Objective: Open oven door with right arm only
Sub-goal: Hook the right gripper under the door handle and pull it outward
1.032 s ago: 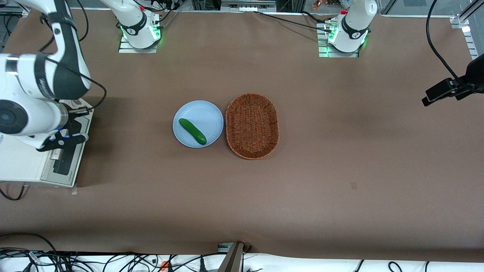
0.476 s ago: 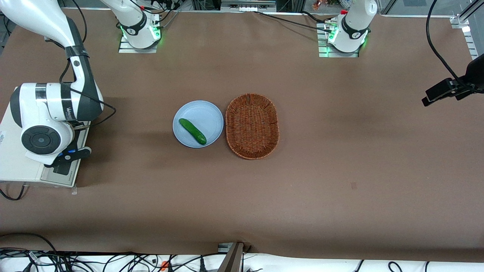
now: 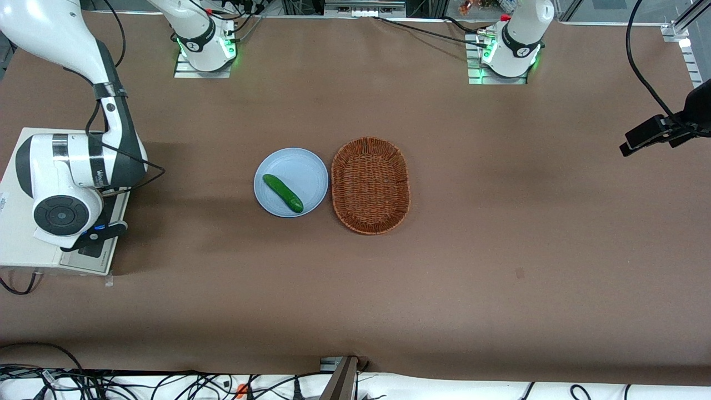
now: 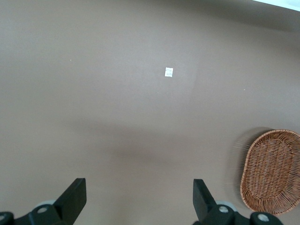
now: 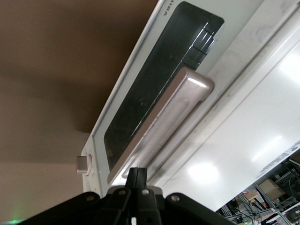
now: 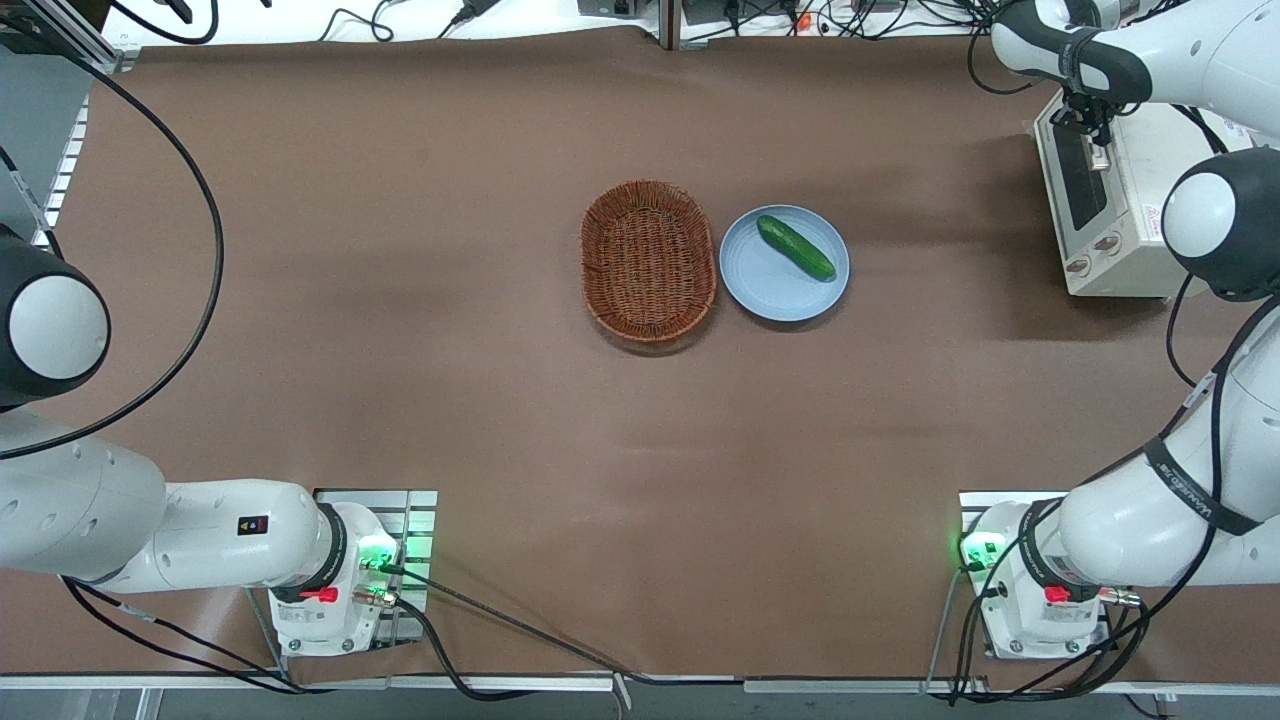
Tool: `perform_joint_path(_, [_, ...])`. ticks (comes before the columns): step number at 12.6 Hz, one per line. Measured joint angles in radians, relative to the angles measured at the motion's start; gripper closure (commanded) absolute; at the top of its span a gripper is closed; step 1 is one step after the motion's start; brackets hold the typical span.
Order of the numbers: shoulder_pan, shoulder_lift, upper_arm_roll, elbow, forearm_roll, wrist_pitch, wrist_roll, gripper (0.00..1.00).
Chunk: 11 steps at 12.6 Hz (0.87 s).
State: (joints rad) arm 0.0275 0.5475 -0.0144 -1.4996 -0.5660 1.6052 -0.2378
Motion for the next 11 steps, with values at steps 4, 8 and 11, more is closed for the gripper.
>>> perform_joint_path(4, [-0.001,0.002,0.000,0.000,-0.005,0.001,-0.004,1.00])
perform_joint_path(8, [-0.005,0.010,0.000,0.000,-0.010,0.015,-0.009,1.00])
perform_joint_path(11, [-0.004,0.011,0.001,0.000,-0.010,0.015,-0.010,1.00])
